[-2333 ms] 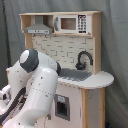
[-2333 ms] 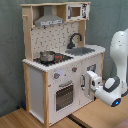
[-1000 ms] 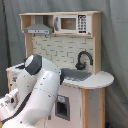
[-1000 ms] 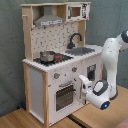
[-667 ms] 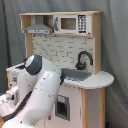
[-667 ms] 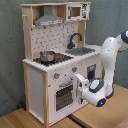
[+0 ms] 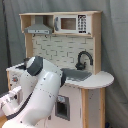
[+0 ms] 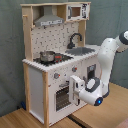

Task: Play with the kitchen

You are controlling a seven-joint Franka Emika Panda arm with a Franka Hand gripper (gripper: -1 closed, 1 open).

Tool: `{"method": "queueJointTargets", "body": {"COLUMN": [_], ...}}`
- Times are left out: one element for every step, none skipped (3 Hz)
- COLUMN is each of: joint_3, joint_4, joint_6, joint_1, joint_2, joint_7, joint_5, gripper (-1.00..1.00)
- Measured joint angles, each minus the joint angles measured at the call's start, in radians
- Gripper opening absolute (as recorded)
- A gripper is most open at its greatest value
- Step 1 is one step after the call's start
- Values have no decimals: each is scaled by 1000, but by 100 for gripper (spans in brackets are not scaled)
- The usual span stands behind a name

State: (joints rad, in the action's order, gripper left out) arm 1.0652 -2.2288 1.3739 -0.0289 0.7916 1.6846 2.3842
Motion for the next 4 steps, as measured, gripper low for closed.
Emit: {"method": "queueJointTargets", "body": {"joint_3": [0, 27, 48, 69], "joint_4": [0, -16, -11, 16], "joint_6": [0, -159, -243, -309], "joint_1": [0, -44, -81, -125], "joint_2": [0, -1, 34, 67], "joint_7": [1, -3, -2, -2], "joint_5": [0, -7, -37, -90], "gripper": [-100, -100, -100, -100]}}
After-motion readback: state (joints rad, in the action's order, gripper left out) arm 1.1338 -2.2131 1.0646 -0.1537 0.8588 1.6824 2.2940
